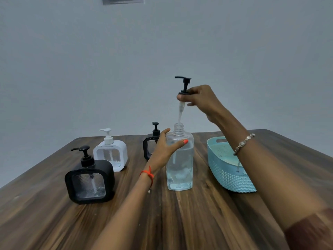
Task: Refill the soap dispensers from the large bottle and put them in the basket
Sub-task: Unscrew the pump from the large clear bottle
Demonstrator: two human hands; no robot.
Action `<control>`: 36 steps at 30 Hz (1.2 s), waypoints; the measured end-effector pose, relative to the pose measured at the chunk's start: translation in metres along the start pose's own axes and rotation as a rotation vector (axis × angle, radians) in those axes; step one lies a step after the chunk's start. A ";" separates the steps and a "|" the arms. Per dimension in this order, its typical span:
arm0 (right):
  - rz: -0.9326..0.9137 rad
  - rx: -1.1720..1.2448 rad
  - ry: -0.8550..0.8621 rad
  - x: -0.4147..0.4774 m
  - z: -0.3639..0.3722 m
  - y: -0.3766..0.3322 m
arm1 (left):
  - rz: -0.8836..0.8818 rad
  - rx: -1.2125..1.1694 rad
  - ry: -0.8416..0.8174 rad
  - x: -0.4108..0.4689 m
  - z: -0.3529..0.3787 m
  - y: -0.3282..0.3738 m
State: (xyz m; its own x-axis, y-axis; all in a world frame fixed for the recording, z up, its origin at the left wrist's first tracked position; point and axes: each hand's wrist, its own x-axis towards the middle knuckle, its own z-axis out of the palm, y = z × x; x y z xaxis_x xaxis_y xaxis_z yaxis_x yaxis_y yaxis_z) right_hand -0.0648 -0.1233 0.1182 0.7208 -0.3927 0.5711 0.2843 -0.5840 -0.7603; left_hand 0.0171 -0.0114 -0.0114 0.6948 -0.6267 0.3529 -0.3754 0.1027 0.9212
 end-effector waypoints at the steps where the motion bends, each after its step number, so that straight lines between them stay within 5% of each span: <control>1: 0.000 0.025 0.038 0.004 -0.001 -0.005 | -0.001 -0.003 -0.002 0.000 0.000 0.000; 36: -0.089 0.001 0.454 0.028 -0.021 -0.067 | 0.030 -0.084 -0.040 -0.005 -0.001 0.001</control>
State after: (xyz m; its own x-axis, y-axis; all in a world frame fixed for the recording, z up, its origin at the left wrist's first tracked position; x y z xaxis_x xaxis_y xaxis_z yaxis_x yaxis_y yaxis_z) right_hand -0.0770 -0.1103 0.1922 0.3440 -0.6121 0.7120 0.3336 -0.6292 -0.7021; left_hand 0.0139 -0.0076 -0.0116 0.6586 -0.6522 0.3753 -0.3417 0.1851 0.9214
